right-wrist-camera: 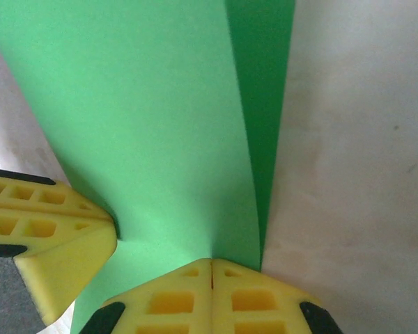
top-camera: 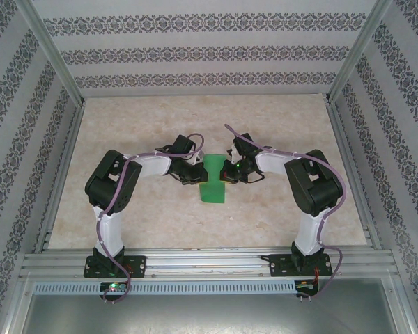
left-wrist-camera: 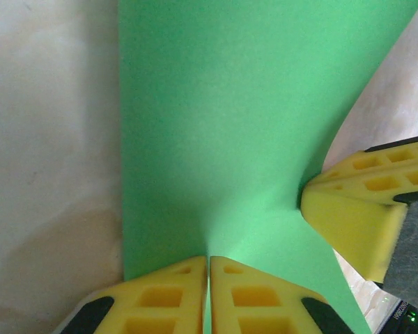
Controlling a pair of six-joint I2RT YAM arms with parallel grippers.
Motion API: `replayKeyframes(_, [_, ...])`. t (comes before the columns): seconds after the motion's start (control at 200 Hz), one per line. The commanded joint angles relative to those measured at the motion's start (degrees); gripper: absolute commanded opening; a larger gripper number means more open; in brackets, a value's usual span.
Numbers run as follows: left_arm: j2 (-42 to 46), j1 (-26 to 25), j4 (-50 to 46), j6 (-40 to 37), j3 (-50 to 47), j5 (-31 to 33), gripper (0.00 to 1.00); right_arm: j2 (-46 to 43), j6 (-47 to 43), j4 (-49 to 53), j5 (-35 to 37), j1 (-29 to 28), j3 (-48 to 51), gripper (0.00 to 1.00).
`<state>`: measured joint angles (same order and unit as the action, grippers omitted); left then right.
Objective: Fold a paper plane with a square sheet of paper (fold left side to right side)
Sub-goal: Hold the square sheet of paper at the center of the table, then first fold the square sheet of paper in half at the center of the table.
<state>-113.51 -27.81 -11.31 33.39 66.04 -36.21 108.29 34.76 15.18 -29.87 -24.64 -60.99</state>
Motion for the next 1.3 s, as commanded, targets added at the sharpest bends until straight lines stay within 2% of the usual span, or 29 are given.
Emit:
replayKeyframes(0.0, [-2.3, -0.8, -4.1, -0.8, -0.7, 2.2, 0.11, -3.0, 1.9, -4.0, -1.4, -0.5, 0.4, 0.00])
replayKeyframes(0.175, [-2.5, -0.8, -4.5, -0.9, -0.4, 2.2, 0.11, -0.9, 4.6, -9.5, -3.1, -1.4, -0.4, 0.00])
replayKeyframes(0.6, [-3.1, -0.9, -4.5, -1.0, -0.4, 1.8, 0.11, 7.0, 5.2, -10.3, -2.8, -3.0, -7.2, 0.00])
replayKeyframes(1.029, [-2.4, -1.2, -4.7, -1.5, -3.0, 1.6, 0.10, 10.8, 2.2, 0.6, 3.5, -3.0, -8.6, 0.00])
replayKeyframes(1.294, [0.3, -2.0, -4.2, -1.0, -8.3, 0.4, 0.10, 11.7, 0.9, 2.9, 5.2, -2.9, -9.5, 0.00])
